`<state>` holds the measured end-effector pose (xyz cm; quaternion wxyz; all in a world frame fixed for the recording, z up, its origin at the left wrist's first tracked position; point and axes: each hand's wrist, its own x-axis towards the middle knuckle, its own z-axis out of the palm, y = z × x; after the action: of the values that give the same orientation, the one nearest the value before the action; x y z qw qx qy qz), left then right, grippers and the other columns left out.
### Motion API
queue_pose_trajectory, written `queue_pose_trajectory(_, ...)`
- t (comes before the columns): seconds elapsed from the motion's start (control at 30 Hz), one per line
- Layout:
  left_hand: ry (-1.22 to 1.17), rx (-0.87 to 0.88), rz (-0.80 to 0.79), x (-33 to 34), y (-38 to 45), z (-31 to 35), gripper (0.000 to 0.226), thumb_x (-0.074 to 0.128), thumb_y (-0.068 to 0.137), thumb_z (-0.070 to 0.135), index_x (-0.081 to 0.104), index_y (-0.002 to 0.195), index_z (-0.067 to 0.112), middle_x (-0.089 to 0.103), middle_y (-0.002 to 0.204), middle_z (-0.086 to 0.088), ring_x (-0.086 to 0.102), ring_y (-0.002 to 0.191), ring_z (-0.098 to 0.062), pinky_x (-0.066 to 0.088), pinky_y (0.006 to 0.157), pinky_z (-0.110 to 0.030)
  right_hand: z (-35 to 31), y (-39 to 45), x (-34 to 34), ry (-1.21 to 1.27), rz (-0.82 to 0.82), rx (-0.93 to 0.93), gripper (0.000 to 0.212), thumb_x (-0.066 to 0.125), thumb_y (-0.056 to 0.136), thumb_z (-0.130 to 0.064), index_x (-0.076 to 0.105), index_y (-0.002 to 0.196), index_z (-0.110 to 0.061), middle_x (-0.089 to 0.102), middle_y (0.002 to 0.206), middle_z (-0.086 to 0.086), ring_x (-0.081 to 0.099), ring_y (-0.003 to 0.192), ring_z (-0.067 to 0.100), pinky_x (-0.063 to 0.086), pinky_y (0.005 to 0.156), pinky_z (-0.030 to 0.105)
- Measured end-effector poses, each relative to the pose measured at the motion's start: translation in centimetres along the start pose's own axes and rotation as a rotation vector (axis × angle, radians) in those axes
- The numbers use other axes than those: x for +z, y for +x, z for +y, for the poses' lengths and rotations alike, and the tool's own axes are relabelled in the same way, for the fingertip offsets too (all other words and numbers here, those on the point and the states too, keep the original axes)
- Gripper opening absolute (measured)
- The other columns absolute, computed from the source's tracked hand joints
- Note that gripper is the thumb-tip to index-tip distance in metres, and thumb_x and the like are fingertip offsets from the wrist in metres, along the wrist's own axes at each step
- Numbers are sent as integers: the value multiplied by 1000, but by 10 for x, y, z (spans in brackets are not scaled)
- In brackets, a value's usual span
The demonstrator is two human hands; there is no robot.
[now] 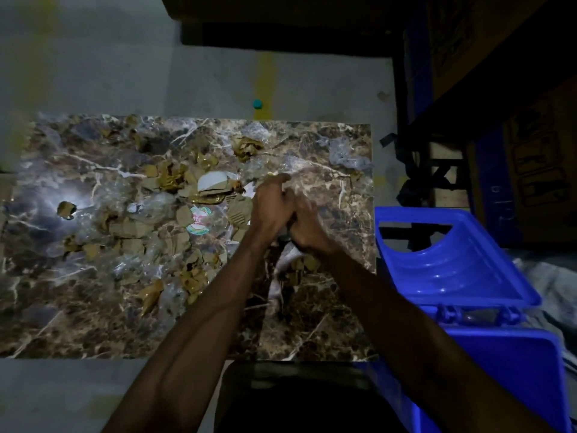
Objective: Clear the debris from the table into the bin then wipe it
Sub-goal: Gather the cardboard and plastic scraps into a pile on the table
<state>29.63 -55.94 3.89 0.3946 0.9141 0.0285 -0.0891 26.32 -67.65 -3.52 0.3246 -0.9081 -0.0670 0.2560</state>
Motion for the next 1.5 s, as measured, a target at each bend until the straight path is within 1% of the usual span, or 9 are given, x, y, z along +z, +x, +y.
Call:
queue_pose_trajectory(0.17,249,208,-238,25,50,-8,32,59,90,2,69,120,-4,68,117,-26,65,107,-42,54,95,-47,-5,-32,1,497,269,-4,38,49,102,-26,67,127,-5,65,130,14,59,121,25,47,99,39)
queue_pose_trajectory(0.3,438,286,-381,45,69,-17,25,66,77,6,58,101,10,56,105,-13,56,98,-35,57,73,-51,10,-61,-41,480,697,51,16,59,99,-9,70,111,-6,62,113,7,61,104,13,51,83,25)
queue_pose_trajectory(0.4,521,301,-425,55,62,-21,42,75,70,3,57,107,11,50,121,-13,54,112,-35,58,76,-49,38,-51,-69,209,945,143,31,60,94,-4,63,124,-7,52,130,11,50,121,24,43,99,31)
queue_pose_trajectory(0.5,461,254,-437,57,60,-22,41,69,76,3,57,116,8,46,136,-18,53,127,-41,56,91,-49,64,-25,-74,171,830,380,59,58,97,-21,42,153,-16,30,160,16,28,148,34,30,114,45)
queue_pose_trajectory(0.6,383,235,-387,52,61,-14,20,64,77,9,56,96,9,55,117,-16,58,109,-39,56,78,-46,70,-15,-49,191,676,378,69,49,101,-38,29,161,-13,21,169,15,18,156,34,24,123,56)
queue_pose_trajectory(0.8,106,104,-100,51,48,10,40,52,99,11,59,137,4,61,136,-19,55,126,-36,44,105,-37,42,-37,5,202,480,88,60,48,104,-41,41,157,-13,34,164,12,28,152,30,25,122,54)
queue_pose_trajectory(1.03,29,41,-9,45,31,1,37,52,97,10,61,133,6,63,132,-15,57,122,-33,49,102,-39,37,-25,-49,389,795,155,49,43,102,-50,58,141,-23,44,154,2,35,146,23,31,118,46)
queue_pose_trajectory(1.33,-9,8,36,23,30,-10,39,54,95,11,62,132,2,65,130,-18,61,120,-35,50,102,-40,34,24,-42,156,377,13,77,20,103,-70,46,154,-19,44,160,7,36,150,27,28,121,54)
queue_pose_trajectory(1.5,-40,17,82,4,36,-19,39,55,96,8,61,135,3,62,135,-17,56,126,-34,44,107,-37,15,0,-40,282,404,-72,41,46,106,-46,64,132,-20,56,139,0,53,129,14,47,107,37)
